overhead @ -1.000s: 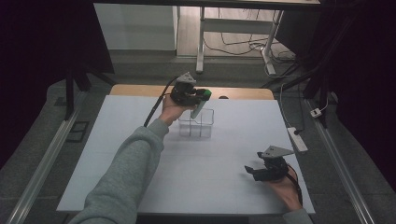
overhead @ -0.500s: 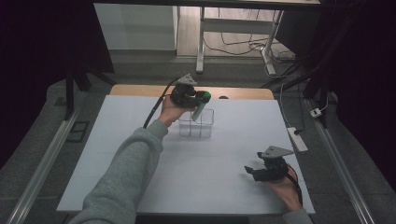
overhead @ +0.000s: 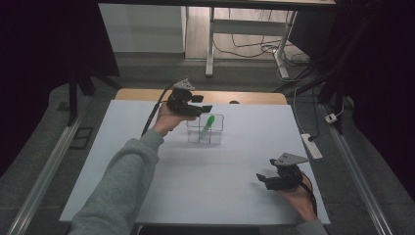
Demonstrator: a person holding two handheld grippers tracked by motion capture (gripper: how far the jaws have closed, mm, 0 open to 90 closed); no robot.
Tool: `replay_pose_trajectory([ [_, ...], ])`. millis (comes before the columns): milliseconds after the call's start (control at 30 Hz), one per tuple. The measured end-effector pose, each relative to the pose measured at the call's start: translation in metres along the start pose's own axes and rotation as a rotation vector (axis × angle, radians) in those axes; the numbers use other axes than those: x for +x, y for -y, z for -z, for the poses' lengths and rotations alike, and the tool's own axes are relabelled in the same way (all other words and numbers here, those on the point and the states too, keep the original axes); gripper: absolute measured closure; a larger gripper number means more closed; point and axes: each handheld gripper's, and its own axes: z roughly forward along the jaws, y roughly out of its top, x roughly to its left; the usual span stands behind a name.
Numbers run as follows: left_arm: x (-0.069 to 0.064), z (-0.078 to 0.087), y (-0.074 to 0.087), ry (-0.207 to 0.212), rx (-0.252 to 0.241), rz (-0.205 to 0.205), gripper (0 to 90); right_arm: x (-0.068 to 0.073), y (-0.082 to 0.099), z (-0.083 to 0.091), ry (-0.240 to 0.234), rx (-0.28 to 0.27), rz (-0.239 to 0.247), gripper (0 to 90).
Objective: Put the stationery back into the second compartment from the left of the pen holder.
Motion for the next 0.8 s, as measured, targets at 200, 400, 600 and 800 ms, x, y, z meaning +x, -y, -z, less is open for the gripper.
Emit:
replay_pose_trajectory([
  [200, -0.005, 0.015, 0.017, 0.011, 0.027, -0.011, 38.5, 0.000, 0.000, 0.001, 0.000, -0.004, 0.000, 19.7],
  [400, -0.011, 0.036, 0.036, 0.010, 0.041, -0.007, 38.5, -0.003, 0.000, 0.004, 0.013, -0.013, -0.005, 20.0],
  [600, -0.016, 0.061, 0.063, -0.004, 0.048, 0.011, 38.3, -0.004, 0.000, 0.007, 0.020, -0.027, -0.010, 20.2],
  [800, -0.021, 0.079, 0.092, -0.029, 0.051, 0.036, 38.0, -0.009, 0.002, 0.011, 0.034, -0.027, -0.024, 20.2],
])
